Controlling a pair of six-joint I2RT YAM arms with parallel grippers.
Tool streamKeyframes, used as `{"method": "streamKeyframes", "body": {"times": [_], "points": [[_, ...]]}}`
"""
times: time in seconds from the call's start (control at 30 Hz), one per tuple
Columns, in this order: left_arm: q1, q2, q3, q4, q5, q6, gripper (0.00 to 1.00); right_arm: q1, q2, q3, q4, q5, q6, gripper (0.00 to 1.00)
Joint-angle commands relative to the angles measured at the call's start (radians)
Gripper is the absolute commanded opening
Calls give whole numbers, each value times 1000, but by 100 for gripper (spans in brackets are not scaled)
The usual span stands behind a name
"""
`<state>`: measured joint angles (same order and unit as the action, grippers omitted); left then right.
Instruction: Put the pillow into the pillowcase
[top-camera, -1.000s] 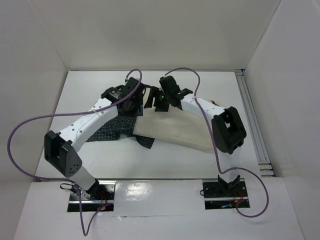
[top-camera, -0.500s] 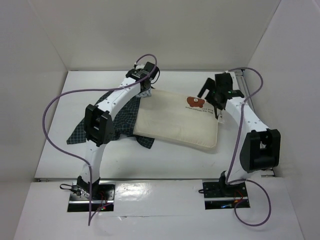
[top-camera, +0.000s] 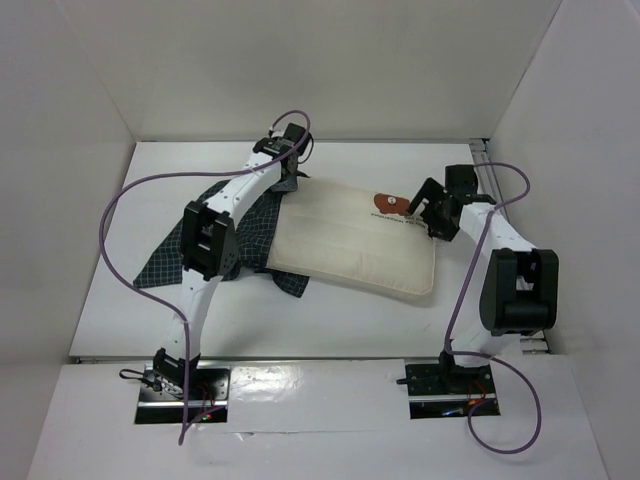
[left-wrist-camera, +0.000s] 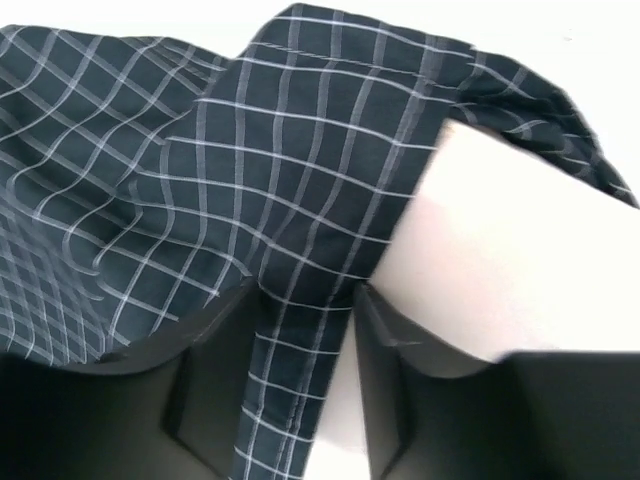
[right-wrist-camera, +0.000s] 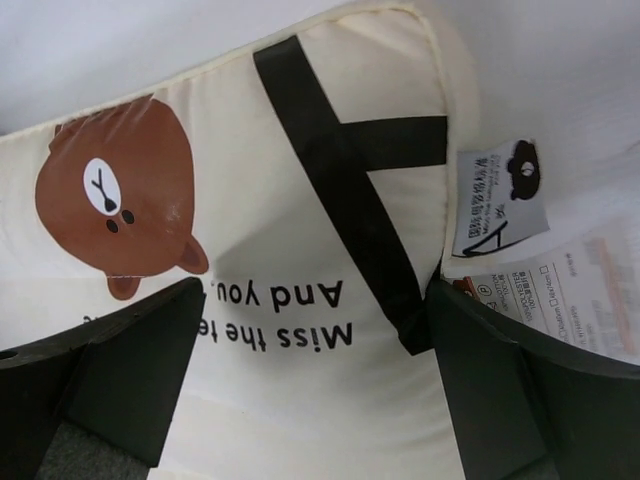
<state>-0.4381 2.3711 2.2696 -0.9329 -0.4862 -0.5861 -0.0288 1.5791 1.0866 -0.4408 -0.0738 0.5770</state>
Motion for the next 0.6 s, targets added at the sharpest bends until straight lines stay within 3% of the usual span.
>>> {"method": "streamKeyframes", "body": {"times": [0.0,0.13,0.2,0.37,0.43,0.47,0.5,0.57], "points": [[-2,16,39,37,67,42,50,-3,32,-31,82,-98,-5,100],[-2,16,39,46,103,64,17,-3,41,-79,128,-155,-5,91],[-2,7,30,46,103,65,2,-3,41,-94,140,-182,-5,81],[-2,-12,21,46,113,74,0,-3,32,-116,152,-211,-14,73],[-2,-21,21,55,123,74,0,-3,19,-125,174,-225,-14,56],[-2,-32,12,65,151,90,0,-3,19,-125,186,-237,-14,21],[-17,-32,11,78,161,113,0,18,10,-125,186,-248,-14,6],[-42,-53,11,98,193,138,0,50,10,-125,198,-248,-14,0]]}}
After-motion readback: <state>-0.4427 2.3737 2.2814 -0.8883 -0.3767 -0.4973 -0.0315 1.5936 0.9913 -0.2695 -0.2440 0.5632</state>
